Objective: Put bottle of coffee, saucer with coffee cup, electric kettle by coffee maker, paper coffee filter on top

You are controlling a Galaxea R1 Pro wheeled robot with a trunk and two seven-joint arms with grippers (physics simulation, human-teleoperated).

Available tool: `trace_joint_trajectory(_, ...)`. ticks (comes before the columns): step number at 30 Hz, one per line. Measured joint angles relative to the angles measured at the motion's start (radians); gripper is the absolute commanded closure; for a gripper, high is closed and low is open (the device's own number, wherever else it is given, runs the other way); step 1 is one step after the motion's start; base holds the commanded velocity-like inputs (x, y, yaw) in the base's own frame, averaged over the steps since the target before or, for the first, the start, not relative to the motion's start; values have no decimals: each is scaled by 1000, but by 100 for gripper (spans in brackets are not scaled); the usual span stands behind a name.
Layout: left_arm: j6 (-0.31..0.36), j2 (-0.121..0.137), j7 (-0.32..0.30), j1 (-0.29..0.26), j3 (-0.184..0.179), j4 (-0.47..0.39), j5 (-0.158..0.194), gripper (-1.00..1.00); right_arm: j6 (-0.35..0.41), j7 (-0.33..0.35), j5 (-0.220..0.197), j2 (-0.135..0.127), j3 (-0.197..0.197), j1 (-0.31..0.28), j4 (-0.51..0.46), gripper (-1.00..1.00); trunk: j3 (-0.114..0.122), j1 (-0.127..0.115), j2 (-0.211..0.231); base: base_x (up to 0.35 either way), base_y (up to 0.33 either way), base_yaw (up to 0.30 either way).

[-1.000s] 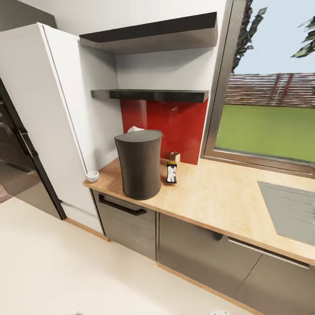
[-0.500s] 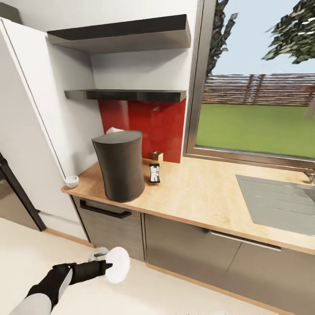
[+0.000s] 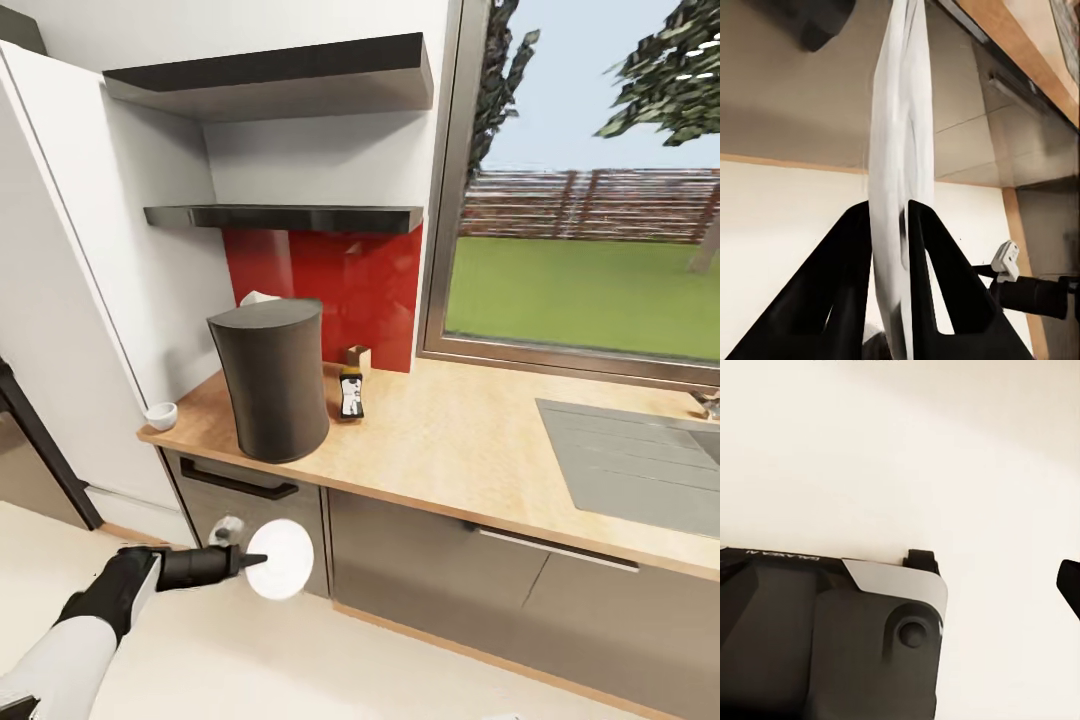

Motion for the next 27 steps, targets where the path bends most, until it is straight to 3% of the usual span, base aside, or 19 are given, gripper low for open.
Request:
trace_joint_trajectory(4, 111, 16, -33, -6, 0, -84, 1, 100, -13, 0, 1, -3, 0, 3, 0, -100, 0, 0, 0, 0, 0, 0)
trace_joint_trajectory(7, 152, 47, -52, -5, 2, -139, 3, 100, -16, 0, 1, -4, 0, 4, 0, -100, 0, 0, 0, 0, 0, 0)
trace_joint_trajectory(8, 165, 70, -82, -5, 3, -153, 3, 100, -17, 0, 1, -5, 0, 4, 0, -100, 0, 0, 0, 0, 0, 0)
trace_joint_trajectory(11, 174, 101, -138, -6, 3, -162, 0, 100, -17, 0, 1, -6, 0, 4, 0, -100, 0, 0, 0, 0, 0, 0)
trace_joint_trajectory(13, 176, 108, -150, -6, 3, -163, -2, 100, -17, 0, 1, -6, 0, 5, 0, -100, 0, 0, 0, 0, 0, 0)
trace_joint_trajectory(17, 177, 131, -157, -7, 10, -166, -4, 100, -26, 0, 1, -6, 0, 5, 0, -100, 0, 0, 0, 0, 0, 0)
trace_joint_trajectory(21, 199, 176, -155, -8, 18, -166, 0, 100, -40, -1, 1, -6, 0, 5, 0, -100, 0, 0, 0, 62, 25, 0)
trace_joint_trajectory(27, 208, 198, -153, -10, 60, -167, 4, 100, -43, -1, 1, -6, 0, 5, 0, -100, 0, 0, 0, 207, 189, 0)
